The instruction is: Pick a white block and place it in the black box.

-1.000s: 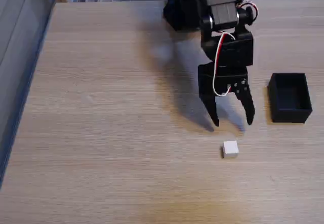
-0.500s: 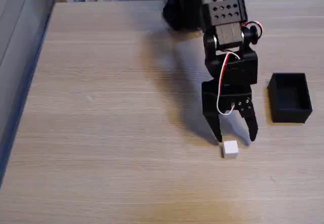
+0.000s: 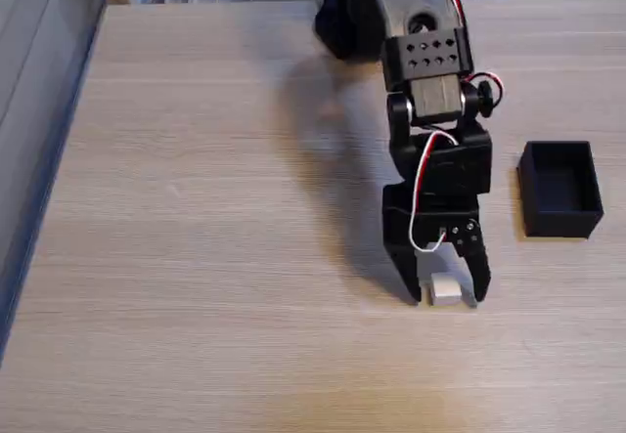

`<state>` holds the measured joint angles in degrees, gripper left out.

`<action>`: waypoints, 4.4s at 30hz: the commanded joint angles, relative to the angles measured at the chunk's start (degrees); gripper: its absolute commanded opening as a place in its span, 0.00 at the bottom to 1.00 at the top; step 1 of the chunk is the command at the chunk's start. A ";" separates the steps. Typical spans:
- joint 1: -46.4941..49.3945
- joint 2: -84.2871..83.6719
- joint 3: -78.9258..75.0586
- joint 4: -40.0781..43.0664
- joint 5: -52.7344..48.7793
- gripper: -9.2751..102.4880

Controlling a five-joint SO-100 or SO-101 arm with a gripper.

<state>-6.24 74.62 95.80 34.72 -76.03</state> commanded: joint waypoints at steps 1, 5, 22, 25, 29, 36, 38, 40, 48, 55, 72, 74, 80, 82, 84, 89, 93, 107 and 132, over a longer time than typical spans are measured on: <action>0.62 0.35 -2.64 0.53 -0.44 0.35; 0.26 0.70 -2.20 2.29 0.26 0.35; -1.14 1.93 -2.55 3.34 2.11 0.20; -1.23 2.11 -2.55 3.16 2.29 0.10; -0.44 3.69 -1.49 3.16 2.64 0.08; 1.41 16.00 10.37 1.67 0.35 0.08; 1.23 21.09 14.41 1.85 0.53 0.08; 0.26 26.54 18.28 2.90 0.97 0.08; -9.76 47.55 30.85 7.03 3.52 0.09; -22.32 56.34 34.28 8.26 5.36 0.09; -31.55 43.95 25.49 4.31 6.42 0.10; -31.55 42.10 23.99 4.48 5.27 0.13; -29.79 39.81 22.32 4.57 4.83 0.28; -29.09 39.38 22.15 4.13 4.75 0.29; -28.48 39.29 22.06 3.96 4.48 0.30; -27.33 40.96 21.97 5.10 2.81 0.20; -26.19 44.47 22.85 6.42 2.90 0.08; -15.82 69.35 43.51 13.89 5.89 0.08; 5.45 115.22 82.18 41.92 -14.94 0.08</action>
<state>-1.67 187.65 177.19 72.77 -92.11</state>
